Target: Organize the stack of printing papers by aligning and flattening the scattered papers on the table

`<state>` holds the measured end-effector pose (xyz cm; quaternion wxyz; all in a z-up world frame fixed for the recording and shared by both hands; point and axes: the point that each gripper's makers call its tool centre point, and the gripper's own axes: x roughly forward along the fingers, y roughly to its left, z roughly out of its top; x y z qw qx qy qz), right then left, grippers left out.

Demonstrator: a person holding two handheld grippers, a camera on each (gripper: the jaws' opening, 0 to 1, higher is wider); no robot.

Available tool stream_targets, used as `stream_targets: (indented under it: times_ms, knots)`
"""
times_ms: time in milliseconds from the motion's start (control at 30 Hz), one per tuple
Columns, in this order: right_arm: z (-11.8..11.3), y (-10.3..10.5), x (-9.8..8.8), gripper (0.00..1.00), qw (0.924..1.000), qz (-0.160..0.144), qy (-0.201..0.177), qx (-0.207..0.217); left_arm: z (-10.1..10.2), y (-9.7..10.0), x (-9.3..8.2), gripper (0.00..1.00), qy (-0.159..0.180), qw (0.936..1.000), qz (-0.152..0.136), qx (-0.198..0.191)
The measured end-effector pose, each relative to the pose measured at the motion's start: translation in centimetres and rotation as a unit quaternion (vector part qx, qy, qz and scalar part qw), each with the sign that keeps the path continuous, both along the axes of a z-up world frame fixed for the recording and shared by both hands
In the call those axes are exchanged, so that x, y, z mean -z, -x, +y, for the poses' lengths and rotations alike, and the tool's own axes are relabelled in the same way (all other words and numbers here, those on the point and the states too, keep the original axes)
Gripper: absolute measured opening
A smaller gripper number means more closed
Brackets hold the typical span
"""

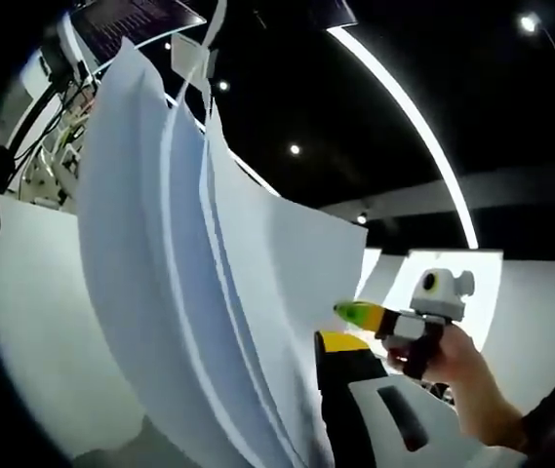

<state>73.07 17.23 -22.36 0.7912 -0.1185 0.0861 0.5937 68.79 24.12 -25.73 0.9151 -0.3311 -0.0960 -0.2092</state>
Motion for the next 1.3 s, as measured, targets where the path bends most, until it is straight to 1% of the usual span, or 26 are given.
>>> stream_targets:
  times_ms: [333, 533, 700, 933, 1100, 1300]
  knots:
    - [0.1, 0.4, 0.0, 0.00, 1.0000, 0.001, -0.004, -0.004, 0.0, 0.0, 0.1, 0.15, -0.006, 1.0000, -0.001, -0.005]
    - [0.2, 0.6, -0.3, 0.00, 0.9999, 0.003, -0.011, -0.005, 0.2, 0.0, 0.1, 0.11, -0.014, 0.9998, -0.004, -0.013]
    - [0.3, 0.4, -0.4, 0.00, 0.9999, -0.003, -0.010, -0.006, 0.1, 0.0, 0.1, 0.10, -0.015, 0.9998, -0.004, -0.013]
    - [0.4, 0.3, -0.6, 0.00, 0.9999, -0.001, -0.012, -0.004, 0.1, 0.0, 0.0, 0.09, -0.014, 0.9998, -0.006, -0.011]
    - [0.6, 0.2, -0.9, 0.00, 0.9998, -0.005, -0.017, -0.006, 0.0, 0.1, -0.1, 0.08, -0.026, 0.9995, -0.013, -0.013]
    - [0.6, 0.0, -1.1, 0.00, 0.9998, -0.005, -0.019, -0.002, 0.0, 0.1, -0.2, 0.07, -0.024, 0.9996, -0.016, -0.009]
